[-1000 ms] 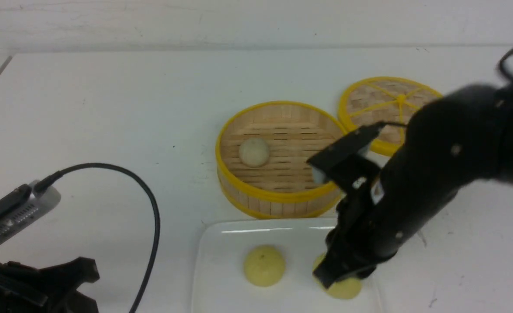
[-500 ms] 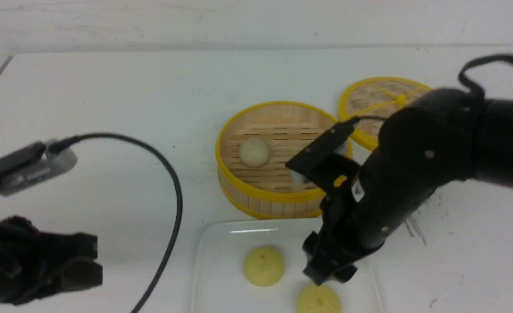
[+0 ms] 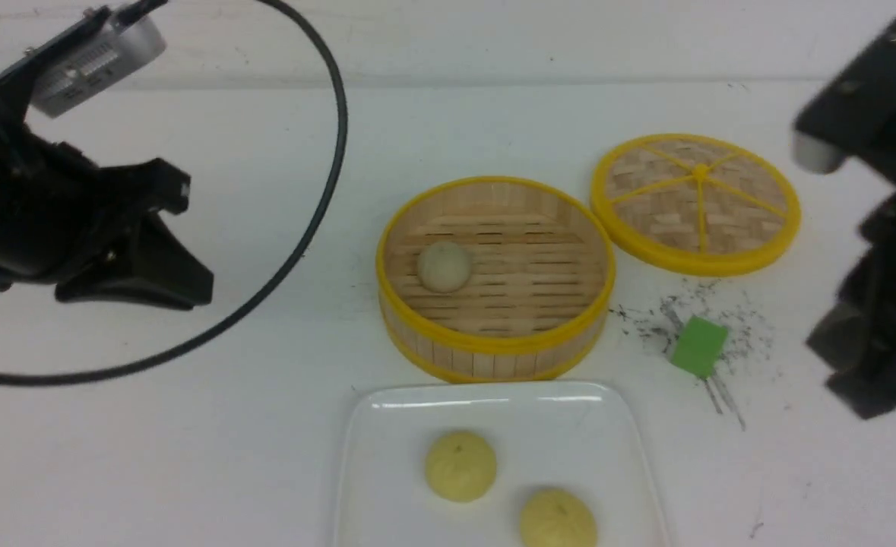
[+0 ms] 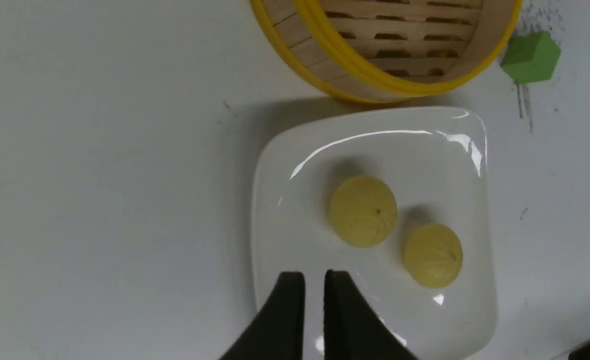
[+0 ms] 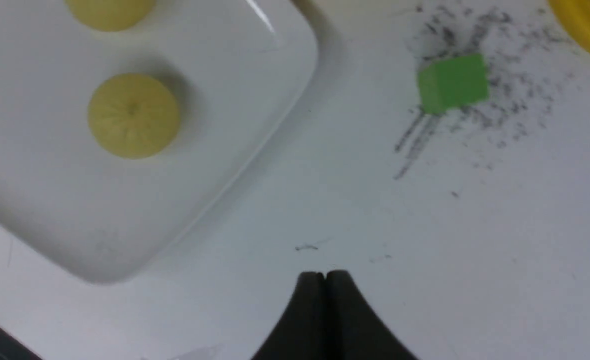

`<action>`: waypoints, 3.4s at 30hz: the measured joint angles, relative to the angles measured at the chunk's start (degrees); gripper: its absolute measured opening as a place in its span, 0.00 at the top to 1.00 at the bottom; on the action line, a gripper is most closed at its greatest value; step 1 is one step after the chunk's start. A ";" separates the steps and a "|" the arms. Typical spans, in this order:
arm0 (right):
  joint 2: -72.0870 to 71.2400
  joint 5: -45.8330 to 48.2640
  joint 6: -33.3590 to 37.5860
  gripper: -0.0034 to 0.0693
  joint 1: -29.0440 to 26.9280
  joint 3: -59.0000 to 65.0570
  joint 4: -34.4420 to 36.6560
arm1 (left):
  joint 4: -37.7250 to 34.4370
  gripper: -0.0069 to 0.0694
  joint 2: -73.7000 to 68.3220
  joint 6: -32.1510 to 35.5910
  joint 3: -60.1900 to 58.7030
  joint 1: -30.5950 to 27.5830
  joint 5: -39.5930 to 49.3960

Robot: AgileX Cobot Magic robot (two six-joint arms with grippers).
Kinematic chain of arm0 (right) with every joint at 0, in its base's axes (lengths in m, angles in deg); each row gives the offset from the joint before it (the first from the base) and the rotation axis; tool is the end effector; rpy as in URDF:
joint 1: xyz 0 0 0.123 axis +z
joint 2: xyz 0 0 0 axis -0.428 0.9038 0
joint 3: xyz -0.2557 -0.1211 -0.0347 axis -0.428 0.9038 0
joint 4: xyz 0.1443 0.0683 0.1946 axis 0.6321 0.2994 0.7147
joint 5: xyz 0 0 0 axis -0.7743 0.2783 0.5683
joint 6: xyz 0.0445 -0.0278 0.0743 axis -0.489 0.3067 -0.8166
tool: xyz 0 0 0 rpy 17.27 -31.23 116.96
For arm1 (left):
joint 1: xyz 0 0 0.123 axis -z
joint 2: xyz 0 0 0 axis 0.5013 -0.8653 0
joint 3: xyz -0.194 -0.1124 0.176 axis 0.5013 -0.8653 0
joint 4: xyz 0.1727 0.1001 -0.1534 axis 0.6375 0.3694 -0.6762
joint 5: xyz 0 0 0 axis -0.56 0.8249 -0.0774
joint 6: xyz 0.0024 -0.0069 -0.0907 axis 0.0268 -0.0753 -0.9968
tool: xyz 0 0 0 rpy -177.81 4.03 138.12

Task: Put the steamed buns into the plate on the white tablecloth.
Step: 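Reach into the bamboo steamer and grasp a bun with the left gripper, then carry the bun from the bamboo steamer to the plate with the left gripper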

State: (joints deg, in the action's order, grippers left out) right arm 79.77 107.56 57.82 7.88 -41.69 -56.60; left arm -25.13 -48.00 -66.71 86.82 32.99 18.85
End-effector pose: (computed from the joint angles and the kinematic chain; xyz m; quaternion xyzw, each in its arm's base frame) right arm 0.1710 0.1079 0.3688 -0.3125 0.9211 0.0394 0.2289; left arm 0.2602 -0.0567 0.3390 0.0406 0.9512 -0.2521 0.1733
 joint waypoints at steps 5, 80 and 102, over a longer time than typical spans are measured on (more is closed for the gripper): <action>-12.65 -0.26 -0.08 0.97 -5.71 9.32 -0.14 | -0.09 0.78 -6.72 -0.36 3.16 10.80 -4.35; -24.90 -19.64 -4.76 0.93 -6.84 30.69 1.35 | 12.15 0.73 -3.32 -24.42 -14.54 27.62 -10.07; -26.16 -13.91 -4.81 0.89 -6.84 30.41 3.93 | 18.51 0.35 -3.32 -26.93 -14.70 38.51 -22.72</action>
State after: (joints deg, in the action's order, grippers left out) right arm 53.61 93.64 53.01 1.04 -11.28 -52.66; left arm -6.63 -51.32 -93.63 72.12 71.50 -3.87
